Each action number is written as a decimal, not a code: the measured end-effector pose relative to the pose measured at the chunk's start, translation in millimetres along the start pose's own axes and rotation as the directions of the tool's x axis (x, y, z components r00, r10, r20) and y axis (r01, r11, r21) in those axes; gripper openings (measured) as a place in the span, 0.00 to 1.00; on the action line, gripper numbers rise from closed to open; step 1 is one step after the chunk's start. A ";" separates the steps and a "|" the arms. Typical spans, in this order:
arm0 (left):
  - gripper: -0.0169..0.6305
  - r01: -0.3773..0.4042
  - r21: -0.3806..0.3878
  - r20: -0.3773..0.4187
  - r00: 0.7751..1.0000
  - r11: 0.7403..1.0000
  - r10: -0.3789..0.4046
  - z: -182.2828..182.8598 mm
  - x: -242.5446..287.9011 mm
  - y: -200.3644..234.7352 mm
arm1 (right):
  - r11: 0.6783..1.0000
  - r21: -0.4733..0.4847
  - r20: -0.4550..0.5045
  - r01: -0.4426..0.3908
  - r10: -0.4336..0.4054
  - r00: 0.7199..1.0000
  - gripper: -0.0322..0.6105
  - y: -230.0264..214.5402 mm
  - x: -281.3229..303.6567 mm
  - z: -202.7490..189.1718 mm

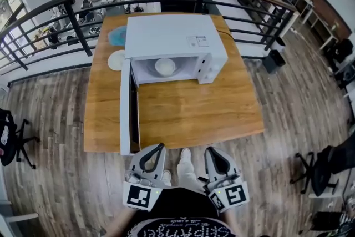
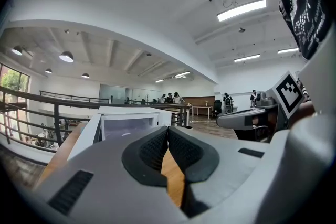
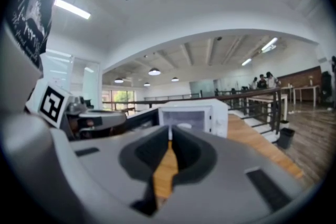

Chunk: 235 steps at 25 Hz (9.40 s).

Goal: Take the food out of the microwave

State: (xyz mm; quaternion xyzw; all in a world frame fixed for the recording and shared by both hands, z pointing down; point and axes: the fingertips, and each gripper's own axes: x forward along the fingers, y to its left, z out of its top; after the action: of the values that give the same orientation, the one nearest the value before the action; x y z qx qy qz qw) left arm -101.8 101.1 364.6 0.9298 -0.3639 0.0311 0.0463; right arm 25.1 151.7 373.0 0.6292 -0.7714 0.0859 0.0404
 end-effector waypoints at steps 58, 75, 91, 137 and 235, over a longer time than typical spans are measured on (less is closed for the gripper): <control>0.08 -0.357 0.051 0.000 0.934 0.933 0.357 16.6 134.8 61.8 | 0.958 0.034 -0.056 -0.284 0.286 0.957 0.11 -125.8 159.2 26.4; 0.08 -0.287 0.050 -0.032 0.957 0.957 0.289 12.1 160.0 69.6 | 0.972 0.033 -0.084 -0.233 0.235 0.968 0.11 -139.0 168.6 13.1; 0.08 -0.298 0.028 -0.032 0.954 0.954 0.299 12.7 166.0 87.5 | 0.967 0.024 -0.082 -0.253 0.254 0.964 0.11 -131.7 193.8 27.1; 0.35 -0.156 0.127 -0.182 0.967 0.980 0.178 -17.2 213.0 132.6 | 0.901 -0.168 -0.174 -0.400 0.373 0.911 0.28 -100.7 251.4 14.5; 0.55 0.064 0.288 -0.588 0.799 0.956 0.123 -141.9 292.3 181.3 | 0.808 -0.338 -0.521 -0.482 0.265 0.811 0.41 -84.6 367.1 -99.6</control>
State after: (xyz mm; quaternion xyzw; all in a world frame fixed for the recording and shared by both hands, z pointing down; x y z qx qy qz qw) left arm -14.1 -212.9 543.9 0.8623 -0.3363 0.3781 0.0203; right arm 28.0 -200.3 540.4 0.3949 -0.8497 0.0522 0.3454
